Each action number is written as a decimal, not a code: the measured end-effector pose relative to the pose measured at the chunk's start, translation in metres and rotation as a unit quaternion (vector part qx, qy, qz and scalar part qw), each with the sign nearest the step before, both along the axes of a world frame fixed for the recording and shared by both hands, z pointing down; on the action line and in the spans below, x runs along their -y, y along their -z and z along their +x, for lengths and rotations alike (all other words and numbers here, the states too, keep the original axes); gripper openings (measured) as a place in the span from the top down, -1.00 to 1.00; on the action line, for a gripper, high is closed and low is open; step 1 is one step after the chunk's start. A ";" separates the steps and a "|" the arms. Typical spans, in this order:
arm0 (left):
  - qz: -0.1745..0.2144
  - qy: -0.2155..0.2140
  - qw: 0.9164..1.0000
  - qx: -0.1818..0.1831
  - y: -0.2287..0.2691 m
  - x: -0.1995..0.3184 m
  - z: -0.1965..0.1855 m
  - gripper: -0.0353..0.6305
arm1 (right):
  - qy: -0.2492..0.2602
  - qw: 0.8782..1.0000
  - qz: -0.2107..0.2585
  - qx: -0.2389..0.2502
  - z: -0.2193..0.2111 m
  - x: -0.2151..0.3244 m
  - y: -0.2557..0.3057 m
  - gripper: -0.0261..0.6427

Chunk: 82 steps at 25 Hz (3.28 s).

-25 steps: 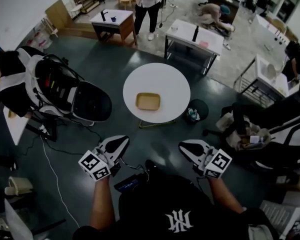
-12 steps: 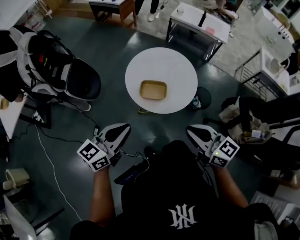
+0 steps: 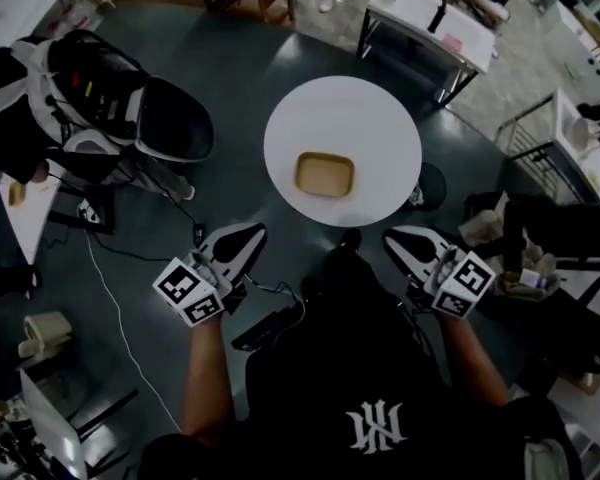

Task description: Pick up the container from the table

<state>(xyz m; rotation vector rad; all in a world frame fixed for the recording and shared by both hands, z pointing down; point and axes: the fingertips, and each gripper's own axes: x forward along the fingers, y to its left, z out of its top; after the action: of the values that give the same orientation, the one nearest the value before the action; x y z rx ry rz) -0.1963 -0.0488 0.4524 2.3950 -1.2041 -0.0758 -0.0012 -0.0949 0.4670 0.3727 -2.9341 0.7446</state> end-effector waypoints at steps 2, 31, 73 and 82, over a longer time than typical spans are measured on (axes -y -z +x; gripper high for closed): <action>-0.006 0.009 1.000 0.005 0.000 0.018 -0.007 0.88 | 0.009 1.000 -0.007 0.002 -0.005 0.021 -0.006 0.78; -0.165 -0.037 0.984 0.059 -0.087 0.192 -0.032 0.88 | -0.020 0.992 -0.122 -0.008 -0.051 0.167 -0.109 0.62; -0.434 -0.125 0.892 -0.018 -0.298 0.155 -0.025 0.48 | -0.109 0.923 -0.336 -0.155 -0.067 0.142 -0.286 0.52; -0.446 -0.137 0.884 -0.004 -0.309 0.147 -0.012 0.48 | -0.109 0.913 -0.353 -0.170 -0.064 0.123 -0.306 0.52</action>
<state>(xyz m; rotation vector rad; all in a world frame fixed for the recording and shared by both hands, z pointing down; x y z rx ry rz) -0.2086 -0.1961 0.7612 1.6892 -0.6466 0.4606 -0.0649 -0.2181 0.7727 0.6678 -2.1297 1.5108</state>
